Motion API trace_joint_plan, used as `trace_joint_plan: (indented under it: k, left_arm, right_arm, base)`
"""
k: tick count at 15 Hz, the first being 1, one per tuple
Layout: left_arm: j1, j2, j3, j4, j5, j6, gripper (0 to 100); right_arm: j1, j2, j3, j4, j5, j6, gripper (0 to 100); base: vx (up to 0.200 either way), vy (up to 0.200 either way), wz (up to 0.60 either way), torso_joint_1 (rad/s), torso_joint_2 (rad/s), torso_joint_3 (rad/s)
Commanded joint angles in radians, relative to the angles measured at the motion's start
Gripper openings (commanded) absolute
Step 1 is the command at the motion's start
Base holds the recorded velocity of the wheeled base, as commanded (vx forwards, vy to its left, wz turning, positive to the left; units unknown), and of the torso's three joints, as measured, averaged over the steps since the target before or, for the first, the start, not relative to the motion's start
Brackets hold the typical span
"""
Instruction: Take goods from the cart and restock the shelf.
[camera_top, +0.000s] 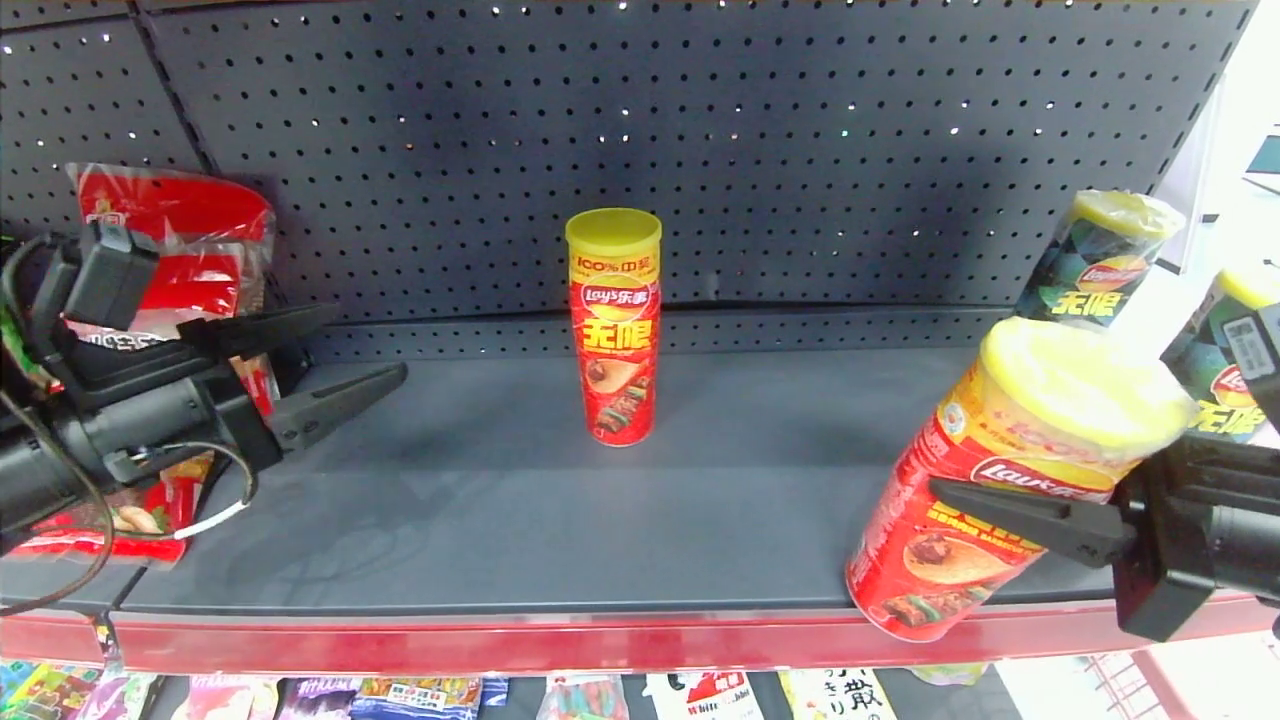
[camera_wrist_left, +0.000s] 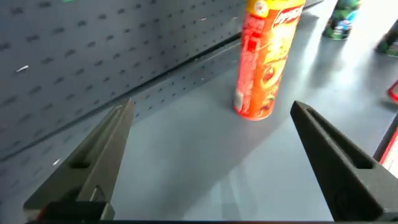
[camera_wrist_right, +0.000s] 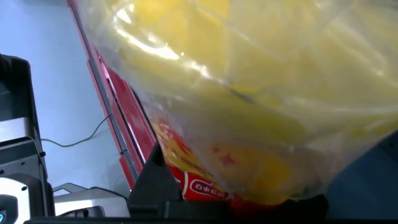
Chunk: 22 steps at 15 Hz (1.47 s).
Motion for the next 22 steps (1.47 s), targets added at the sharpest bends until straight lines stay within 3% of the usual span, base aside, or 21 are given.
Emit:
trace_joint_plan:
  k: [1,3,8,13,14,19,22]
  left_arm:
    - [-0.054,0.085,-0.041,-0.016,-0.006,-0.005,100]
    - [-0.059,0.142,-0.033,-0.058,-0.058,-0.005,100]
    - [-0.093,0.223,-0.048,-0.108,-0.089,-0.002,100]
    - [-0.162,0.321,-0.13,-0.121,-0.094,0.0,100]
    - [-0.183,0.37,-0.182,-0.133,-0.094,-0.002,100]
    - [-0.211,0.488,-0.291,-0.138,-0.094,0.003,100]
    - [-0.261,0.542,-0.341,-0.15,-0.094,0.001,100]
  right_arm:
    - [-0.003,0.013,0.001,0.0,0.001,0.0,0]
    - [-0.005,0.023,-0.007,-0.003,0.001,0.0,0]
    - [-0.031,0.051,-0.018,-0.006,0.001,-0.002,0]
    - [-0.046,0.054,-0.016,-0.005,0.001,0.0,0]
    - [-0.049,0.056,-0.019,-0.005,0.001,0.0,0]
    - [-0.068,0.039,-0.044,-0.003,-0.002,-0.002,0]
    - [-0.068,0.039,-0.058,-0.002,-0.002,-0.003,0]
  base:
    - [0.0,0.0,0.0,0.0,0.0,0.0]
    - [0.0,0.0,0.0,0.0,0.0,0.0]
    - [0.0,0.0,0.0,0.0,0.0,0.0]
    - [0.0,0.0,0.0,0.0,0.0,0.0]
    - [0.0,0.0,0.0,0.0,0.0,0.0]
    - [0.0,0.0,0.0,0.0,0.0,0.0]
    - [0.0,0.0,0.0,0.0,0.0,0.0]
